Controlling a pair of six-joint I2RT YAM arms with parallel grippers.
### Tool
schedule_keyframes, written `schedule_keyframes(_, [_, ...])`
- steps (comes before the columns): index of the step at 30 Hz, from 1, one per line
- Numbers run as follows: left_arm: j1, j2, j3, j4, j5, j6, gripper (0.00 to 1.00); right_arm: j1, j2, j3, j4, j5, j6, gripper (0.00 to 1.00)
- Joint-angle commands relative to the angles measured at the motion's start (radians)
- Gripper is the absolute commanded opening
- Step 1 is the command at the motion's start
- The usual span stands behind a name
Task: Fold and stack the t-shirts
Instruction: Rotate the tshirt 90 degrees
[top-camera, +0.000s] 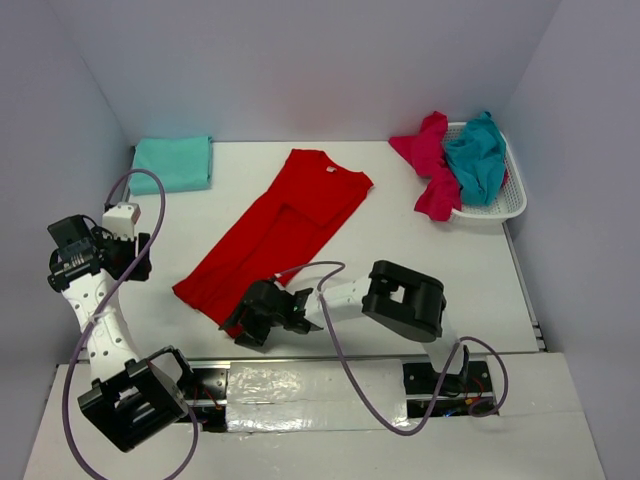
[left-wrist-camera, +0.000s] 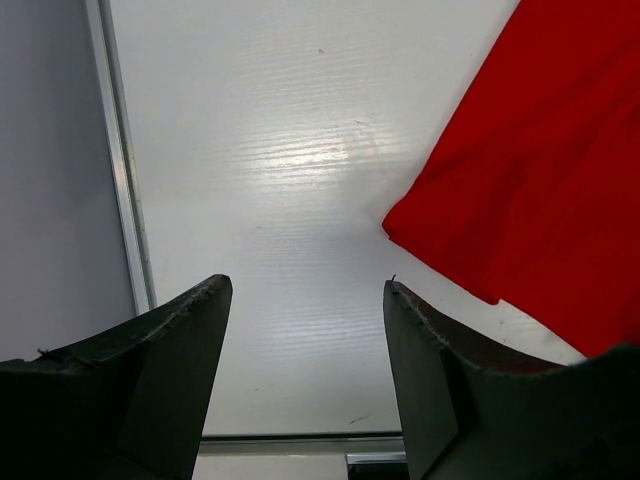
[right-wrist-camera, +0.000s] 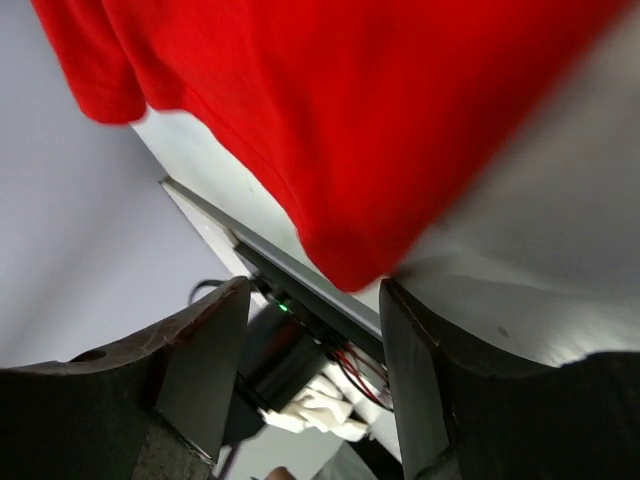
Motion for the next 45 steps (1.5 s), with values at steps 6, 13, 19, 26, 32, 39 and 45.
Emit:
schedule_keyframes(6, [0.003, -0.021, 0.038, 0.000, 0.034, 0.016, 0.74, -0.046, 0.074, -0.038, -0.056, 0.013, 0.037, 0.17])
schedule_keyframes(13, [0.005, 0.008, 0.071, -0.040, 0.185, 0.086, 0.70, -0.047, 0.010, -0.171, -0.012, -0.015, -0.019, 0.00])
schedule_keyframes(19, [-0.149, 0.088, 0.203, 0.013, 0.405, 0.132, 0.68, -0.058, -0.261, -0.496, 0.073, -0.067, -0.209, 0.00])
schedule_keyframes(26, [-0.768, 0.179, 0.309, 0.034, 0.183, 0.232, 0.73, -0.072, -0.544, -0.803, 0.024, -0.147, -0.364, 0.00])
schedule_keyframes(32, [-1.281, 0.072, 0.098, -0.132, -0.051, 0.734, 0.74, -0.073, -0.765, -0.900, -0.074, -0.149, -0.453, 0.37])
schedule_keyframes(39, [-1.353, -0.119, -0.306, -0.088, -0.101, 1.212, 0.79, -0.076, -0.882, -0.793, -0.217, -0.128, -0.568, 0.71])
schedule_keyframes(45, [-1.353, -0.162, -0.439, 0.031, -0.009, 1.289, 0.80, -0.083, -0.795, -0.687, -0.341, -0.167, -0.601, 0.70])
